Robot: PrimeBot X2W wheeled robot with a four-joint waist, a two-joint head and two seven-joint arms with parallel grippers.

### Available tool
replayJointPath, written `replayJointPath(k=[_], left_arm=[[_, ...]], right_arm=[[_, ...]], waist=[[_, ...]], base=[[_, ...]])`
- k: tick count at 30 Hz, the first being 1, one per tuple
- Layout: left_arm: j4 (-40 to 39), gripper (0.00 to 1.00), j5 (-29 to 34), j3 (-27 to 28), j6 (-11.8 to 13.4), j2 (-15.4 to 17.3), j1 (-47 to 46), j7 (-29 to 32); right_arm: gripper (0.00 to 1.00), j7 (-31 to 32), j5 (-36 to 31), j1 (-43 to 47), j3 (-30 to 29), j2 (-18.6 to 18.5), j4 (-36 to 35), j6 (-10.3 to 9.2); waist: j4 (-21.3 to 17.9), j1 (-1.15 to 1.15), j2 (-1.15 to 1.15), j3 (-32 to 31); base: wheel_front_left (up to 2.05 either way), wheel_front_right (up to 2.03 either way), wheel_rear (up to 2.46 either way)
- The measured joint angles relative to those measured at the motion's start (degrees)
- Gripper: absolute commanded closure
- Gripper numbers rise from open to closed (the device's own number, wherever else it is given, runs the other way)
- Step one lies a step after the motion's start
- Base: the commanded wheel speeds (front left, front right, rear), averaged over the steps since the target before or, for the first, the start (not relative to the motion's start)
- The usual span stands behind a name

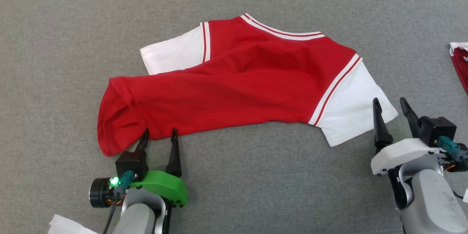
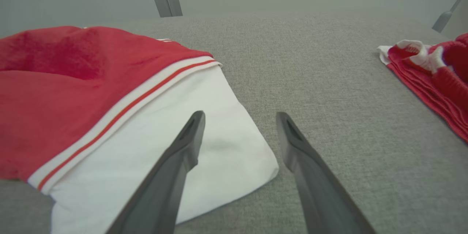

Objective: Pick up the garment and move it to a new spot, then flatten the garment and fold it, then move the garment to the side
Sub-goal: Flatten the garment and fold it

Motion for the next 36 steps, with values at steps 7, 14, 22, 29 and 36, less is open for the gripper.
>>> replayJointPath(k=[7, 14, 22, 29, 36], left_arm=[[0.1, 1.00, -1.0, 1.3, -0.1, 0.0, -0.5, 0.0], [-7.8, 1.00, -0.3, 3.3, -2.1, 0.0, -0.1, 0.0], [-14.4, 1.00, 0.6, 3.6, -5.2, 0.0, 3.1, 0.0], [-10.8, 1.00, -1.5, 3.3, -6.7, 0.0, 8.6, 0.0], [-2.4, 0.00, -1.7, 7.8, -5.6, 0.0, 9.6, 0.0]], right_arm=[[0.00, 0.0, 0.0, 0.2, -0.4, 0.0, 0.2, 0.00], [0.00, 0.0, 1.2, 1.3, -0.3, 0.0, 1.3, 0.00], [0.00, 0.0, 3.5, 4.4, 0.5, 0.0, 3.2, 0.00], [0.00, 0.0, 4.6, 7.5, 0.9, 0.0, 4.1, 0.00], [0.00, 0.0, 5.0, 8.7, 2.2, 0.0, 4.0, 0.00]], waist=[[0.2, 0.00, 0.00, 0.2], [2.0, 0.00, 0.00, -1.9], [4.5, 0.00, 0.00, -7.0], [6.2, 0.00, 0.00, -12.1], [6.6, 0.00, 0.00, -15.0]], base=[[0.00, 0.00, 0.00], [0.00, 0.00, 0.00], [0.00, 0.00, 0.00], [0.00, 0.00, 0.00], [0.00, 0.00, 0.00]])
